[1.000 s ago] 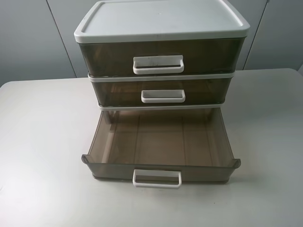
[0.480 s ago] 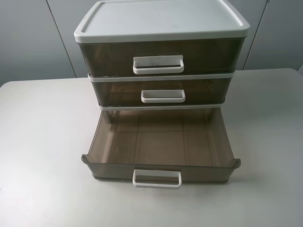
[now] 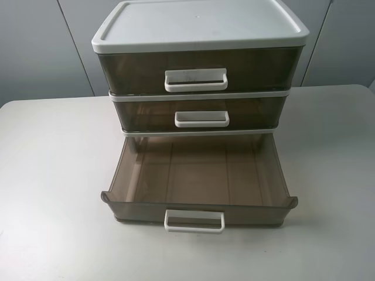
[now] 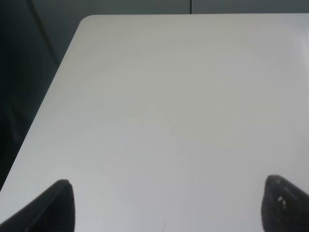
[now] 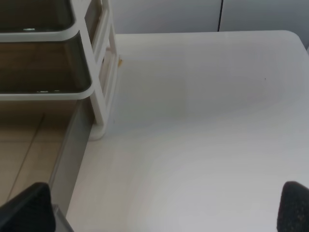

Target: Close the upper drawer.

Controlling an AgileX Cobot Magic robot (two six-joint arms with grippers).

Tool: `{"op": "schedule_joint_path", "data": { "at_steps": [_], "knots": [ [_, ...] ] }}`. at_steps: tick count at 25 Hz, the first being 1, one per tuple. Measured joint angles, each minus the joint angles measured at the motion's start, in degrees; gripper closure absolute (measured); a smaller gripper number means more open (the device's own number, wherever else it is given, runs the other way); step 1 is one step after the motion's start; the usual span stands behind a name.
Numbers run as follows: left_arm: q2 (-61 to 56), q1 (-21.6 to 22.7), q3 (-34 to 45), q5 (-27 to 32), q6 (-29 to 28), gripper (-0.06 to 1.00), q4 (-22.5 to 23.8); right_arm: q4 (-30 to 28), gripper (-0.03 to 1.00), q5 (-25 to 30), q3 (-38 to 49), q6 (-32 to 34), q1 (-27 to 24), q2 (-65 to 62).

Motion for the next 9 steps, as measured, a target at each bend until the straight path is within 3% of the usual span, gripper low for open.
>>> {"op": "schedule_joint_path", "data": {
  "at_steps": [9],
  "knots": [
    [0.0,0.0,0.0,0.0,0.0,0.2,0.0,0.0,0.27,0.0,0.0,0.0,0.0,0.0]
  ]
}}
